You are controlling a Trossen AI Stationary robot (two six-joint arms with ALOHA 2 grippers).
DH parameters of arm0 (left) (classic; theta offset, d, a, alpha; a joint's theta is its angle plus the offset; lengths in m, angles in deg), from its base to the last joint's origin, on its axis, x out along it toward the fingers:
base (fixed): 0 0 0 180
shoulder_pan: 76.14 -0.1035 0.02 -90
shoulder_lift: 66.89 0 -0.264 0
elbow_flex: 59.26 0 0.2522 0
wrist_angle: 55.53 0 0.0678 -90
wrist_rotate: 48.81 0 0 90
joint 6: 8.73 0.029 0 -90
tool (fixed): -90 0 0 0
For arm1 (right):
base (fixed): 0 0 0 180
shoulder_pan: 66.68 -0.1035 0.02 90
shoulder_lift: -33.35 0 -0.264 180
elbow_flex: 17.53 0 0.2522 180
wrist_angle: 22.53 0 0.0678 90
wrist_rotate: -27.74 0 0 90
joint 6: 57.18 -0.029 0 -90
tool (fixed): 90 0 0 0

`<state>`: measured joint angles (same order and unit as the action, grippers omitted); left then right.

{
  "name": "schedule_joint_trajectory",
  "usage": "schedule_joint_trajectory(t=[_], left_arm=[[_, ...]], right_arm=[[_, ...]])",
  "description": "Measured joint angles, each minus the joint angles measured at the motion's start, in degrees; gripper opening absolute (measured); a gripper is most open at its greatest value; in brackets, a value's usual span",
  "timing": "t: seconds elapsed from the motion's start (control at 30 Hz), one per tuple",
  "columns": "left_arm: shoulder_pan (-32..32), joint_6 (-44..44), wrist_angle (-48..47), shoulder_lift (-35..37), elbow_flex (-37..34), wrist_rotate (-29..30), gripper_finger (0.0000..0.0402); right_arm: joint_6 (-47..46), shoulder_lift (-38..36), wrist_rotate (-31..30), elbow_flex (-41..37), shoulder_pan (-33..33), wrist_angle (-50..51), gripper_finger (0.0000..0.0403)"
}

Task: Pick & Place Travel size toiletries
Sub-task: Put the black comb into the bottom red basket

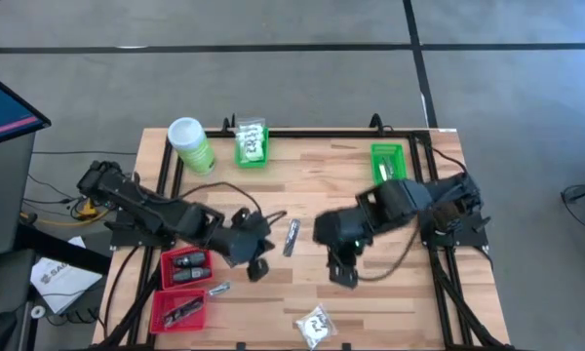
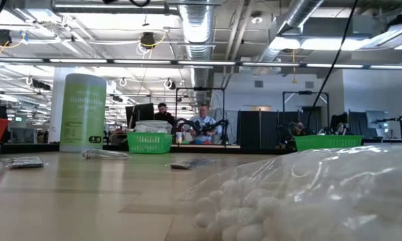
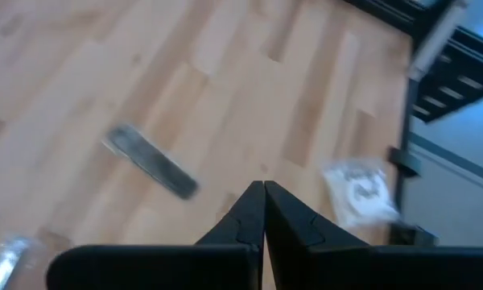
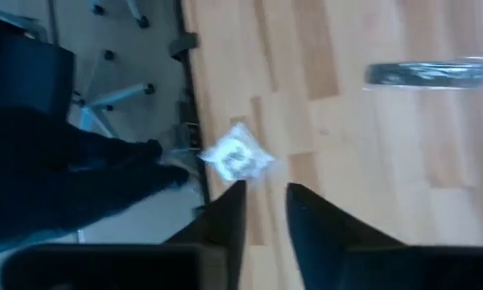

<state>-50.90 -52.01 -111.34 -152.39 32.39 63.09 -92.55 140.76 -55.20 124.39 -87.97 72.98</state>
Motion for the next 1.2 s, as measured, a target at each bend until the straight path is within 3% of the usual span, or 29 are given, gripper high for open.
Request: schedule_joint_trajectory(t=[0.17,0.43,0.6,0.67,0.9,1.2], left_arm=[[4.83,-3.34,-0.3,-0.02,0.0,-0.27,0.0],[7.57,-12.59,-2.02,-0.07,-4.4,-5.68,0.0],[7.59,-20.18,-9.87,-0.07,-9.01,-8.98,0.0],[6.96,-20.63,-13.91,-0.09,-10.33,-12.36,0.0],[7.6,-15.77,-14.05,-2.02,-14.04,-22.3,0.0],[10.91,-13.59,-14.62,-11.44,-14.14,-29.01,0.0]], right_arm=[[-5.33,1.87,-3.04,0.04,-4.95,-3.43,0.001],[-8.89,6.86,-5.82,-0.15,-9.89,-5.58,0.0004],[-8.39,9.08,-5.64,-0.29,-12.32,-10.14,0.0003],[-8.06,9.34,-5.94,-1.09,-12.26,-12.62,0.0001],[-6.65,8.66,-8.93,-6.45,-12.07,-19.93,0.0001],[-5.77,8.68,-7.92,-13.98,-11.47,-34.58,0.0]])
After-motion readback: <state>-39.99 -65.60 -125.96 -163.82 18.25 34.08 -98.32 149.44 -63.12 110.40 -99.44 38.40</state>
